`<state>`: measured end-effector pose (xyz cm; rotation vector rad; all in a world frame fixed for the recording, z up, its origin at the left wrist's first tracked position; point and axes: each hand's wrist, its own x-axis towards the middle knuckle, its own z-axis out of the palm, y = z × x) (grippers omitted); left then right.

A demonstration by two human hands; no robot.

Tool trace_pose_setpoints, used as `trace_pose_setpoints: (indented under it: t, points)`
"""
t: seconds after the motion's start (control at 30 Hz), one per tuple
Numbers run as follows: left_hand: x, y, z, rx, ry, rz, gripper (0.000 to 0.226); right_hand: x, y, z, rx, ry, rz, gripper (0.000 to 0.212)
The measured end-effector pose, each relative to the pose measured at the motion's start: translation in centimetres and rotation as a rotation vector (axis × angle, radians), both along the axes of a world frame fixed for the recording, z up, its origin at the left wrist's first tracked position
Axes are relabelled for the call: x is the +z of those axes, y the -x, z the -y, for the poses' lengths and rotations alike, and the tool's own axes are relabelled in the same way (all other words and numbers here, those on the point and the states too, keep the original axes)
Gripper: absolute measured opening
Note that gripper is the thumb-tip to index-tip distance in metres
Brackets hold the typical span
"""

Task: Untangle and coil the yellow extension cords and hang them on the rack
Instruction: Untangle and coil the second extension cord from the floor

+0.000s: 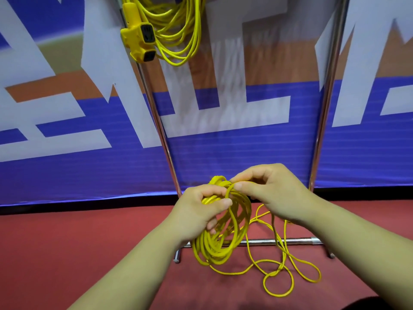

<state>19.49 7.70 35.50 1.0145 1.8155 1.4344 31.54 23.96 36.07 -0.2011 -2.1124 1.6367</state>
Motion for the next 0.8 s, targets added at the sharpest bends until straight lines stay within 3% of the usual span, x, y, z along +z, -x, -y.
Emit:
trace_pose_setpoints:
  t: [0.1,0.27,0.37,0.43,0.57,0.7,0.8]
  points:
    - [0.7,0.4,-0.2,0.098,-0.082,0.007,0.012,-0.3,-0.4,-1.4,0.123,0.123,0.034,0.018]
    - [2.9,3.4,0.8,0.381,-0.328,0.169,0.017,-2.3,-0.7,-3.6,0.182,0.161,0.326,0.021]
    - [3.2,5.7,2.0,0.444,-0.416,0.199,0.022,-2.9,-0.6,-4.1,0.151,0.192,0.393,0.002]
    - [2.5,7.0,2.6,0.511,-0.420,0.194,0.026,-3.0,-0.6,-4.0,0.126,0.185,0.398,0.007]
    - [0.7,8.3,3.3,0.595,-0.408,0.217,0.028,-2.8,0.2,-3.4,-0.052,0.155,0.363,0.006]
    - [-0.2,9.1,4.1,0.623,-0.436,0.285,0.031,-2.7,1.3,-3.5,-0.383,0.369,0.323,0.012]
    - [-0.1,8.8,4.4,0.574,-0.408,0.259,0.026,-2.6,1.8,-3.1,-0.459,0.567,0.337,0.013]
